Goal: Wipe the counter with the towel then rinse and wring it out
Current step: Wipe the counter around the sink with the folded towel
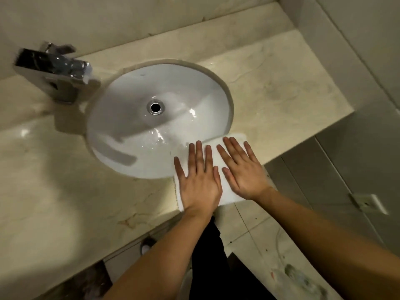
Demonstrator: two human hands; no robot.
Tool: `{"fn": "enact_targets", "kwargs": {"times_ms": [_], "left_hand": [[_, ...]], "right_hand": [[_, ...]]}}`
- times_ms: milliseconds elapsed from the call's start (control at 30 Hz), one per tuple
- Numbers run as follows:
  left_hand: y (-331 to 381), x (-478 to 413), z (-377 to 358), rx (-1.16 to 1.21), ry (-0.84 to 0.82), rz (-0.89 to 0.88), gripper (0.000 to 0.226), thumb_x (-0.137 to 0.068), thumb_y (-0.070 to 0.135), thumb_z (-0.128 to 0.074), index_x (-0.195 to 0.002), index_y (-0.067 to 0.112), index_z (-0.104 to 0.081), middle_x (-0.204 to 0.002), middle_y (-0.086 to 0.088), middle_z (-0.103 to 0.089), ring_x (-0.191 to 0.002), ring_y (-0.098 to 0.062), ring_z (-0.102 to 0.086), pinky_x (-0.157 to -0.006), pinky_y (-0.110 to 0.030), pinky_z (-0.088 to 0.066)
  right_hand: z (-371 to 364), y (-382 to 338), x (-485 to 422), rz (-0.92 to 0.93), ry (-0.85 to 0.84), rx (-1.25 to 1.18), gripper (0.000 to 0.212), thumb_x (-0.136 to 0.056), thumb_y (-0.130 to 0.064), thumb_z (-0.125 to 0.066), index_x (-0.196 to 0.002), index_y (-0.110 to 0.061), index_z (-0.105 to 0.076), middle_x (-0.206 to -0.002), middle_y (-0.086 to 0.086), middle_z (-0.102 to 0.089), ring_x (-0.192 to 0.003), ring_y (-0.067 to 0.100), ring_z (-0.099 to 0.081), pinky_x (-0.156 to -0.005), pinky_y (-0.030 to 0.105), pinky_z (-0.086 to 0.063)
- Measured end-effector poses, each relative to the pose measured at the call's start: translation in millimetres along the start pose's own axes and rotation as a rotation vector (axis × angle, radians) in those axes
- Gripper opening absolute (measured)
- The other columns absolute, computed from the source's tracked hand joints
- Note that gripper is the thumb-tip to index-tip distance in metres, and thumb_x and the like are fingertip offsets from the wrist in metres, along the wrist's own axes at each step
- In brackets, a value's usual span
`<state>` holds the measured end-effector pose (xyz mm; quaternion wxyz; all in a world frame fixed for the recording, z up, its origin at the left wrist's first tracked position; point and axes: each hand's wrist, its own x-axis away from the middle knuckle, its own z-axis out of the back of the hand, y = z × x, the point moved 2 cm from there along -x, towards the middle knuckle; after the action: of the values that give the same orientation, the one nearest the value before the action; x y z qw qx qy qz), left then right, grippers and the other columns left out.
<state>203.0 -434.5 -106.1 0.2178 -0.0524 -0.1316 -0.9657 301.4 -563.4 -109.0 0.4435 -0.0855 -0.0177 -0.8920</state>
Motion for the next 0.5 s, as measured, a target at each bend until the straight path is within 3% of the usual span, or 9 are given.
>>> {"fn": "enact_targets", "kwargs": {"times_ms": [100,300,500], "left_hand": [[8,-7,-1,-0.006,-0.007,-0.01,0.063,-0.108,0.041,-0.002,-0.166,0.018,0.003,-0.174,-0.011,0.008,-0.161,-0.026,0.011,-0.125,-0.064,0.003],[9,-3,-1,-0.014,-0.019,-0.042,0.064,-0.11,0.042,-0.007,-0.166,0.011,-0.004,-0.174,-0.013,0.003,-0.162,-0.026,0.004,-0.125,-0.063,-0.002],[32,-19,-2,-0.069,-0.042,-0.056,0.066,-0.108,0.041,-0.01,-0.164,0.006,-0.003,-0.174,-0.013,0.001,-0.162,-0.027,0.003,-0.124,-0.067,-0.002]], "right_hand": [[3,9,-2,-0.025,-0.01,0.002,0.065,-0.109,-0.042,-0.024,-0.167,-0.017,-0.013,-0.175,0.009,-0.007,-0.163,0.023,-0.002,-0.13,0.053,-0.009],[2,-20,3,-0.257,0.032,-0.105,0.064,-0.11,-0.041,-0.026,-0.167,-0.018,-0.01,-0.174,0.015,-0.003,-0.162,0.027,0.001,-0.131,0.053,-0.004],[1,14,-1,-0.201,0.019,-0.064,0.063,-0.109,-0.041,-0.022,-0.167,-0.018,-0.014,-0.174,0.013,-0.009,-0.162,0.026,-0.005,-0.13,0.053,-0.011]]}}
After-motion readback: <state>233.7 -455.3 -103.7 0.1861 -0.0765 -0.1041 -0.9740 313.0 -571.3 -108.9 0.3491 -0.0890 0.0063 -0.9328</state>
